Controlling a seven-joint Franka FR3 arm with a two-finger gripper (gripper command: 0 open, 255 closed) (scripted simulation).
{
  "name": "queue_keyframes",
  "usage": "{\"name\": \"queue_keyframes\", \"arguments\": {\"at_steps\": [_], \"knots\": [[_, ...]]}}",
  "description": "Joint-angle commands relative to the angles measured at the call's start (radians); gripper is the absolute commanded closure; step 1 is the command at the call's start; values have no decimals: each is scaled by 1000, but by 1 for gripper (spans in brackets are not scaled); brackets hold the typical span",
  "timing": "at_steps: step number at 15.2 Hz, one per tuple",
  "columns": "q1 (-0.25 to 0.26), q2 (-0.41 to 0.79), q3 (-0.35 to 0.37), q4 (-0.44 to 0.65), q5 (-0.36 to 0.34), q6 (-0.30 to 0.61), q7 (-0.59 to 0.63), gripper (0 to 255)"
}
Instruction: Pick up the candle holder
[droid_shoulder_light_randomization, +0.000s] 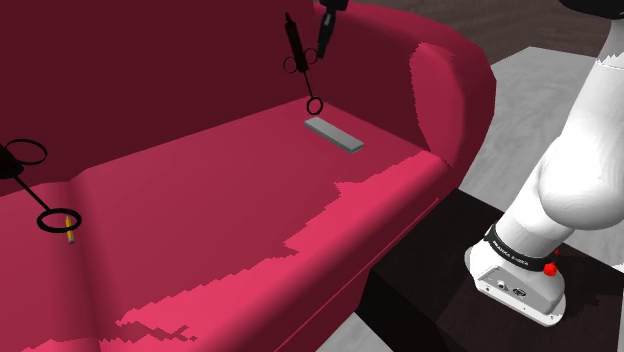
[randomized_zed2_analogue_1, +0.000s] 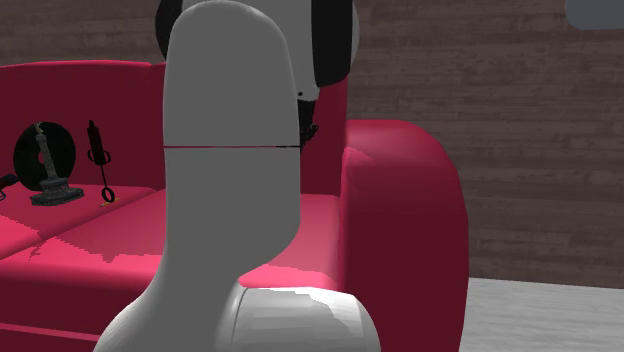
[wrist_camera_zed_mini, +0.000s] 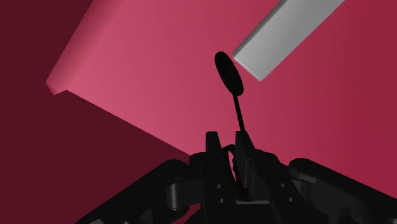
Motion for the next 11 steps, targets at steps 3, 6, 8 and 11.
{"name": "queue_keyframes", "arguments": {"at_steps": [3,6,8,11], "knots": [[-2,11,-1,69,-1,-58,9,255],[-4,22,-1,125,0,-103,15,255],[-6,31,-2,165,1,-133,19,255],[-7,37,-2,189,1,-151,21,255]]}}
